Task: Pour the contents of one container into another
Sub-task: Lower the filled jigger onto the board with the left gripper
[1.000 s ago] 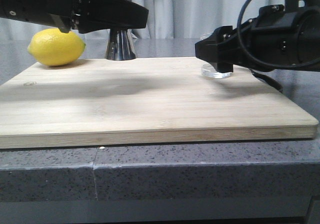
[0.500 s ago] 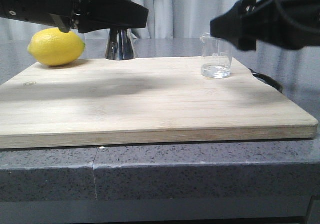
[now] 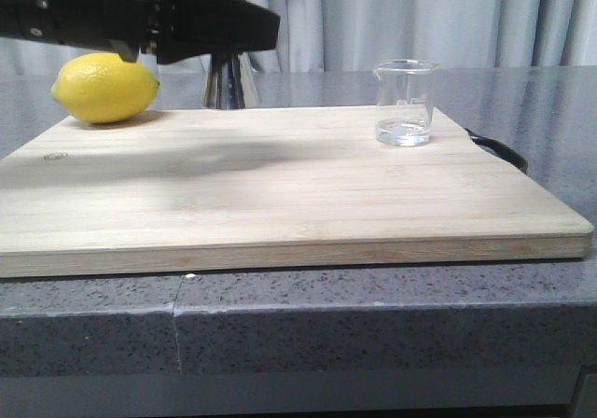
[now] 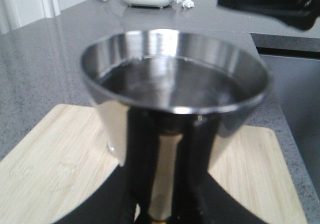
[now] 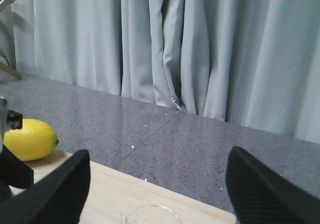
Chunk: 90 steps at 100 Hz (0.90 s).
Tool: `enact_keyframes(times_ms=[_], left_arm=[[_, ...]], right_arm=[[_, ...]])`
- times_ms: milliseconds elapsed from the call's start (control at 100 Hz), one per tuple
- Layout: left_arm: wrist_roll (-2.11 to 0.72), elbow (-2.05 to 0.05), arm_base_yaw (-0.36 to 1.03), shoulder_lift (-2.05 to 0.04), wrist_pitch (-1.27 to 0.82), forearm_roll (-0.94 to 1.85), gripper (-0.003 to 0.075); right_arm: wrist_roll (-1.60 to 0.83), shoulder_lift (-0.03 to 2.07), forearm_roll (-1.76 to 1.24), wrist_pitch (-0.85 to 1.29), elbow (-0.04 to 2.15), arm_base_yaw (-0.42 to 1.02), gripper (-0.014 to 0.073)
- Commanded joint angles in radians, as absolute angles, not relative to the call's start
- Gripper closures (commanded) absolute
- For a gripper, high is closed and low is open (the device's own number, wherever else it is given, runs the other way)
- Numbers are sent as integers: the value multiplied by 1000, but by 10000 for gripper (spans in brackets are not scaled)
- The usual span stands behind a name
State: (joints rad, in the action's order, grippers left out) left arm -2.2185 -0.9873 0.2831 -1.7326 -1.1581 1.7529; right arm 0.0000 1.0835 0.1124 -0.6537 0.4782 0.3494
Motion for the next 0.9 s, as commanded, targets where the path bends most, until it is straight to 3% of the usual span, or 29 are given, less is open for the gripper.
enact_keyframes(times_ms=[0,890], left_arm=[[-2243,-1018,290,-1718,-1240,1842,739],[-2273,-993,166,-1739,-1279,1840,739]], right_arm=[[0,1043,116,-714,499,344,83],[0,1033,116,-712,499,344,83]])
